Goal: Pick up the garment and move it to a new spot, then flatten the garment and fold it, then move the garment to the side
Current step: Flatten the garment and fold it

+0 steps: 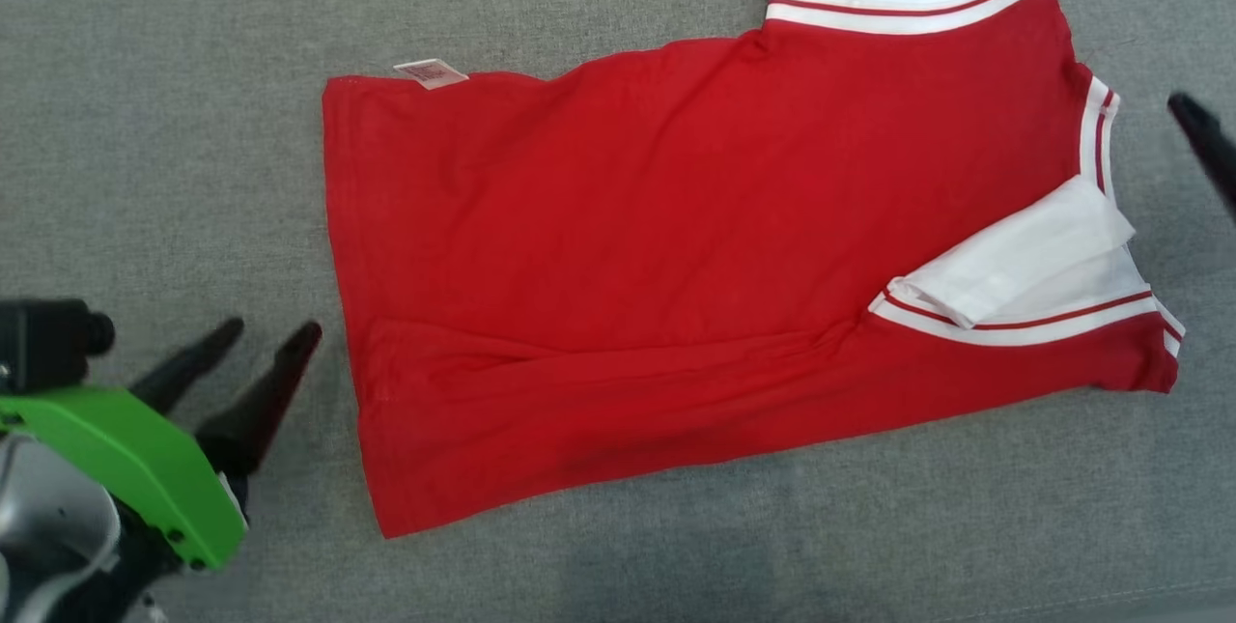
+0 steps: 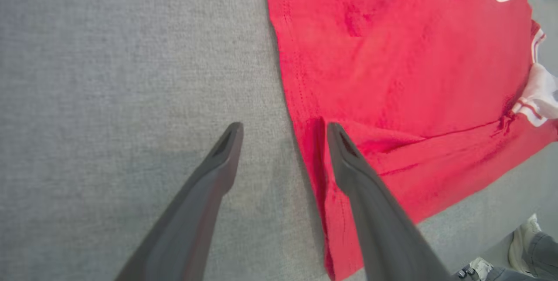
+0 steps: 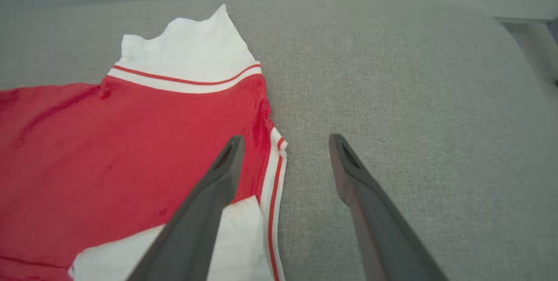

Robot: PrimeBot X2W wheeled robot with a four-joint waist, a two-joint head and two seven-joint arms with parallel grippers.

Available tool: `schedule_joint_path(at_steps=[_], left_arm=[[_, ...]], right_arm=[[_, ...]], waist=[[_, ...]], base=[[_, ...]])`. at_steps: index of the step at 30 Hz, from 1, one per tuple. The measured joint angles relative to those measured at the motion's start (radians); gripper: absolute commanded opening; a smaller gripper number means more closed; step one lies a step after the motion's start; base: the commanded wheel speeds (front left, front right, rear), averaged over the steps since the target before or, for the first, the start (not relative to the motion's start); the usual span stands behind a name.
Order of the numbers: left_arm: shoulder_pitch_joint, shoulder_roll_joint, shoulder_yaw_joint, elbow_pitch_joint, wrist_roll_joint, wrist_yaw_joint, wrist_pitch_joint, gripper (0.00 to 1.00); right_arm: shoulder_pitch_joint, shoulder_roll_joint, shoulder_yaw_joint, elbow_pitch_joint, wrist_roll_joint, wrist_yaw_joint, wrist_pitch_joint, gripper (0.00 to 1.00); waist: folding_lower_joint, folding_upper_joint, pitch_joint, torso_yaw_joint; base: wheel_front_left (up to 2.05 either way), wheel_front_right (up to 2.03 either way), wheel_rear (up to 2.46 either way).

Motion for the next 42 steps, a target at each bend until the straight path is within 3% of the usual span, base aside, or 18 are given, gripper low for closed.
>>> schedule_joint_path(at_steps=[5,12,21,22,23,26,30,31,32,42], left_arm=[[-0.276,0.021,-0.012,0.020,0.034,-0.008,0.113,1.00],[-0.639,-0.135,-0.159,0.193,0.126,-0.027,0.220,1.00],[-0.811,-0.268,-0.269,0.403,0.179,-0.100,0.246,1.00],[-0.818,-0.276,-0.277,0.411,0.179,-0.109,0.246,0.80],[-0.823,-0.282,-0.280,0.420,0.179,-0.115,0.242,0.45],[-0.829,-0.299,-0.285,0.436,0.179,-0.132,0.228,0.00],[-0.831,-0.306,-0.287,0.452,0.159,-0.157,0.226,0.00],[-0.831,-0.308,-0.286,0.455,0.152,-0.159,0.219,0.00],[-0.830,-0.307,-0.284,0.455,0.149,-0.163,0.218,0.00],[-0.784,-0.284,-0.250,0.416,0.138,-0.156,0.174,0.00]], right_arm=[[-0.317,-0.006,0.105,0.083,-0.066,0.000,0.030,1.00],[-0.643,0.039,0.237,0.260,-0.155,0.000,0.067,1.00],[-0.831,0.062,0.334,0.459,-0.213,0.000,0.089,1.00],[-0.842,0.064,0.340,0.482,-0.217,0.000,0.092,1.00],[-0.849,0.064,0.343,0.500,-0.219,0.000,0.093,1.00],[-0.865,0.073,0.343,0.548,-0.225,0.000,0.095,1.00],[-0.877,0.073,0.346,0.574,-0.214,0.000,0.118,1.00],[-0.879,0.074,0.347,0.575,-0.207,0.000,0.119,0.39],[-0.880,0.075,0.346,0.574,-0.201,0.000,0.113,0.00],[-0.858,0.071,0.304,0.537,-0.113,0.000,-0.010,0.00]], waist=[[0.0001,0.0000,0.071,-0.001],[0.0002,0.0000,0.174,0.018],[0.0002,0.0000,0.240,0.096],[0.0001,0.0000,0.244,0.105],[0.0001,0.0000,0.247,0.113],[0.0001,0.0000,0.253,0.134],[0.0000,0.0000,0.261,0.150],[0.0000,0.0000,0.263,0.152],[0.0000,0.0000,0.265,0.153],[0.0001,0.0000,0.234,0.124]], base=[[0.00,0.00,0.00],[0.00,0.00,0.00],[0.00,0.00,0.00],[0.00,0.00,0.00],[0.00,0.00,0.00],[0.00,0.00,0.00],[0.00,0.00,0.00],[0.00,0.00,0.00],[0.00,0.00,0.00],[0.00,0.00,0.00]])
